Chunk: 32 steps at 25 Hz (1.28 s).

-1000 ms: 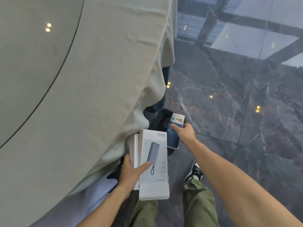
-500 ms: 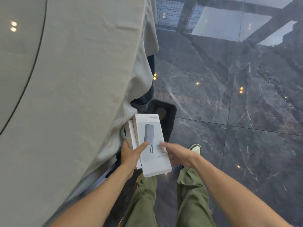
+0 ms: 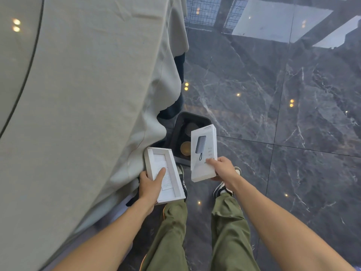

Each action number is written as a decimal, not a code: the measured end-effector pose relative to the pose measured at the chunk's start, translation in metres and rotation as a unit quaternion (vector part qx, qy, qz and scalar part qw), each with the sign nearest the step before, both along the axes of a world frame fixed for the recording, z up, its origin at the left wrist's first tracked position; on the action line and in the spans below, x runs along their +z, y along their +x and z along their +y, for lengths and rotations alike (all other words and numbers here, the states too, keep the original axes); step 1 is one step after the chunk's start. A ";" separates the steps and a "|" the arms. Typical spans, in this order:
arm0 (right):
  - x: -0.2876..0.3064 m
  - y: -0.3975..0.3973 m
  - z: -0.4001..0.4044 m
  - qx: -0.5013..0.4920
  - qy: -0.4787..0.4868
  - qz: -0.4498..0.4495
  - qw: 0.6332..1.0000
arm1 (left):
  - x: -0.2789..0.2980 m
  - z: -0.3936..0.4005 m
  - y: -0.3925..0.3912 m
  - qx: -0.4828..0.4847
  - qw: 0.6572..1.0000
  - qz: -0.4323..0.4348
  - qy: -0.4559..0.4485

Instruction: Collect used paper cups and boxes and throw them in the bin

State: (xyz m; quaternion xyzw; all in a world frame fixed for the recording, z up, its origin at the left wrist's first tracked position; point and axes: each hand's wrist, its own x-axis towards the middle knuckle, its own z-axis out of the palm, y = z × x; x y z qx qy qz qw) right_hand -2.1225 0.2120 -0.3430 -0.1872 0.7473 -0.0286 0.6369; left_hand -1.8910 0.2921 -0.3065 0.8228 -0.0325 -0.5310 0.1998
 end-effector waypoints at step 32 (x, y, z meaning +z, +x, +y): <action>-0.004 0.042 -0.031 0.249 -0.111 0.111 0.956 | -0.018 -0.020 -0.019 -0.085 0.989 0.113 0.044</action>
